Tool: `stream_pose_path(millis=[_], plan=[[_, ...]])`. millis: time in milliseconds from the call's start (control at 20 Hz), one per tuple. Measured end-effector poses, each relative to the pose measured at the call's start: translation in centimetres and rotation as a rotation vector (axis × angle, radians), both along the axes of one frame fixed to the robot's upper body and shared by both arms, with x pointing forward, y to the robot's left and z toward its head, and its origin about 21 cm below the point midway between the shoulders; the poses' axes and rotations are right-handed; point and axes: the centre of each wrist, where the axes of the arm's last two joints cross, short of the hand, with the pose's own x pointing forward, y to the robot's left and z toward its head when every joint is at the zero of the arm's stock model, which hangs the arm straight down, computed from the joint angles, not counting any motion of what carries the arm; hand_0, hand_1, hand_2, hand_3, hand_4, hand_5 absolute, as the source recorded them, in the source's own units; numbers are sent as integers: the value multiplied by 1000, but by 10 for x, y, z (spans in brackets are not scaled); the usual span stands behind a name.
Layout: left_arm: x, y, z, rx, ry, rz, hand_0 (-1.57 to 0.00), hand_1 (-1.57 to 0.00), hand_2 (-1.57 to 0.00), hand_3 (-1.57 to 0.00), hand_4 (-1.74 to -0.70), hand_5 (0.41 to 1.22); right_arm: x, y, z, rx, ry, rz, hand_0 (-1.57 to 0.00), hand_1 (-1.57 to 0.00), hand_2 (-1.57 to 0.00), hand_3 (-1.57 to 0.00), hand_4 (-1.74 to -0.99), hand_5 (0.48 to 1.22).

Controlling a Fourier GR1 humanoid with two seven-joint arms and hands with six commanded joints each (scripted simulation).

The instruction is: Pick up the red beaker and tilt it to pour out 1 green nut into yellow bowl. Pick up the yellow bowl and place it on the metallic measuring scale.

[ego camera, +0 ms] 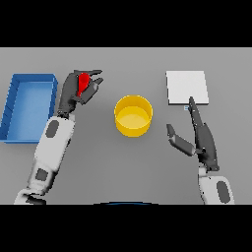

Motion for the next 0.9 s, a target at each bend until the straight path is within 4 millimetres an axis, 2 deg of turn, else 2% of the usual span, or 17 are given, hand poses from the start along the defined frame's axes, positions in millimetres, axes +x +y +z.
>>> stream_pose_path(millis=[200, 450, 550, 750, 900], plan=[[3, -7, 31, 292, -7, -114, -1563, -1563, -1563, -1563, -1733, 1119, -3, -2, 1, -39, 11, -13, 1, 1, 1, 1, -1243, 694], [-6, -2, 33, 403, -7, -170, -1564, -1565, -1565, -1565, -1734, 1112, -10, 2, 3, -27, 13, 2, 1, 1, 1, 1, -1248, 711], [-4, -6, 39, 536, -31, -197, -1567, -1567, -1567, -1567, -1737, 1112, -10, -4, 2, -38, 27, -7, 1, 1, 1, 1, -1254, 717], [2, -29, 48, 899, -117, -271, -1569, -1569, -1569, -1569, -1739, 1152, -7, 1, 3, -21, 14, -2, 1, 1, 1, 1, -1267, 721], [11, -43, 59, 1096, -175, -320, -1570, -1570, -1570, -1570, -1740, 1186, -7, 1, 2, -16, 27, -1, 1, 1, 1, 1, -1268, 720]])
